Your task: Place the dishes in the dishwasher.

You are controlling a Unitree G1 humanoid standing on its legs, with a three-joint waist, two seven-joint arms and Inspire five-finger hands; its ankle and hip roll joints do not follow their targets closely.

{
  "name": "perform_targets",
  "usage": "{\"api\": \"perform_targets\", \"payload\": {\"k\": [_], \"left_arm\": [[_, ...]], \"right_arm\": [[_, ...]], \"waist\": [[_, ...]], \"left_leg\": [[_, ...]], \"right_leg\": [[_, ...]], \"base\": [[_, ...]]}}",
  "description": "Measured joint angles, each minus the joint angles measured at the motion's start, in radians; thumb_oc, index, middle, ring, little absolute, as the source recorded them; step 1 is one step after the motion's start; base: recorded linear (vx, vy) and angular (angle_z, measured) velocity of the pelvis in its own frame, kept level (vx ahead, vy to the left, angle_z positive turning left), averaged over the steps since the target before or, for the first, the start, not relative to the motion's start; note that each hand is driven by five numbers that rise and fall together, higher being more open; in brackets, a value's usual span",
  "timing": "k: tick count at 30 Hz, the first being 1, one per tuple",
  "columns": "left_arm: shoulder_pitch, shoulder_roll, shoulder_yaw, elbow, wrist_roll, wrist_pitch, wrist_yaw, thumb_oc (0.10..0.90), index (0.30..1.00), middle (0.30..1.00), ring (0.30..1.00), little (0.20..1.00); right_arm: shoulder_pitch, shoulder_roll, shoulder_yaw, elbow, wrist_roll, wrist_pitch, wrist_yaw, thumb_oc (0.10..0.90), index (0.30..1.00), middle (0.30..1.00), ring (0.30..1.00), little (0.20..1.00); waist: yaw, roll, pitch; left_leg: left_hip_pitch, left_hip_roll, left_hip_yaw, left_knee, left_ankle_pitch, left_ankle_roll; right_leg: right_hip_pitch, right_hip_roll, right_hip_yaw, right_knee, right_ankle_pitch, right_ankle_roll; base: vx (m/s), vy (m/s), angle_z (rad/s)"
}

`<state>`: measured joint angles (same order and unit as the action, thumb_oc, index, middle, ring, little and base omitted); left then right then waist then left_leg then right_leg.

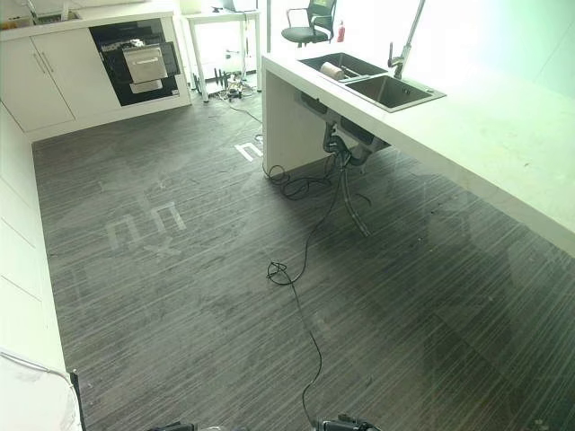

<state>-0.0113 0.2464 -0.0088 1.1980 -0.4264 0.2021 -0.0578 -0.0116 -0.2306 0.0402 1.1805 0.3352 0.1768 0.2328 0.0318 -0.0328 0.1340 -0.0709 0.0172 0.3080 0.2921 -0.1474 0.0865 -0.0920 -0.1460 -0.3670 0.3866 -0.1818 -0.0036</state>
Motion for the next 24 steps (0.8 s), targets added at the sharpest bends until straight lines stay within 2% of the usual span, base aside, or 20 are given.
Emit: {"api": "perform_targets", "payload": {"k": [24], "left_arm": [[-0.001,-0.004,0.008,0.010,0.000,-0.005,0.007,0.800,0.900,0.900,0.900,0.900]], "right_arm": [[0.000,0.001,0.002,0.001,-0.011,-0.003,0.007,0.800,0.900,0.900,0.900,0.900]], "waist": [[0.000,-0.003,-0.001]], "left_leg": [[0.003,0.000,-0.003,0.002,0.000,0.000]], "right_leg": [[0.005,0.000,-0.001,0.001,0.000,0.000]], "base": [[0.00,0.000,0.00]]}}
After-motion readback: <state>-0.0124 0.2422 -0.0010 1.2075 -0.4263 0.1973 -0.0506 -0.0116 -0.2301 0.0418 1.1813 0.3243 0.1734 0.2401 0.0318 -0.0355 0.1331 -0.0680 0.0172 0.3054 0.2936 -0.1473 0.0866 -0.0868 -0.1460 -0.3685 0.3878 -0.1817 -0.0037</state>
